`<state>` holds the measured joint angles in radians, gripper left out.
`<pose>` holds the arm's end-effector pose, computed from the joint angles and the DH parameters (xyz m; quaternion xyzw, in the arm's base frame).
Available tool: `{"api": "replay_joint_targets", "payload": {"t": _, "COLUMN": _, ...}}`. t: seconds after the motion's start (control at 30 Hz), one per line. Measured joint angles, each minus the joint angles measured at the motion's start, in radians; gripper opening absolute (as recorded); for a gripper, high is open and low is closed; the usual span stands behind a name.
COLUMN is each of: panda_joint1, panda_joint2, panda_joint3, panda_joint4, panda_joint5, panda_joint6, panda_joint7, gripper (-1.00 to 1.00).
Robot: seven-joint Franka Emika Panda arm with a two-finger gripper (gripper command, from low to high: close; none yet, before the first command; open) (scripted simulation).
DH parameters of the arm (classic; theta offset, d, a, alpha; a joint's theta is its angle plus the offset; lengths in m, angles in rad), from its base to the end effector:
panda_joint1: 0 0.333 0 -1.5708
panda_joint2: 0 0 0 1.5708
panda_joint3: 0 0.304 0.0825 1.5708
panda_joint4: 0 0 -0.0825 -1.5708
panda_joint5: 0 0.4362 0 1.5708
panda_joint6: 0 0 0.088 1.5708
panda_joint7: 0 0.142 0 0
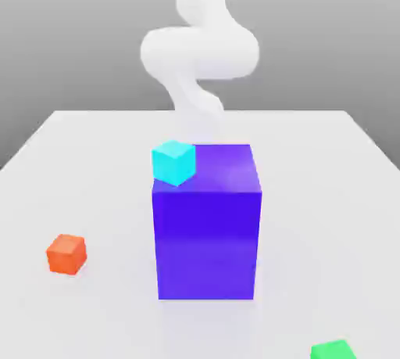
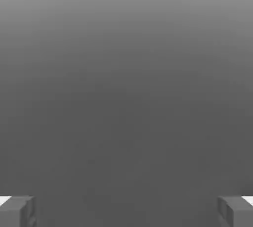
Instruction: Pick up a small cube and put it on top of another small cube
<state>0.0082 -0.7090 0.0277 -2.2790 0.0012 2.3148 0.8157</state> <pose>0.4615 0.0194 0.6554 -0.8615 0.3541 -0.3350 0.1420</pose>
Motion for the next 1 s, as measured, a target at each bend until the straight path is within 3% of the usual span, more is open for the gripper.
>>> {"api": "replay_joint_targets", "payload": {"t": 0.57, "panda_joint1": 0.077, "panda_joint2": 0.621, "panda_joint3": 0.209, "panda_joint4": 0.144, "panda_joint5": -0.093, "panda_joint6": 0.098, "panda_joint7": 0.179, "gripper": 0.00}}
{"api": "replay_joint_targets", "payload": {"t": 1.0, "panda_joint1": 0.243, "panda_joint2": 1.101, "panda_joint3": 0.251, "panda_joint4": 0.256, "panda_joint5": -0.225, "panda_joint6": 0.166, "panda_joint7": 0.356, "gripper": 0.00}}
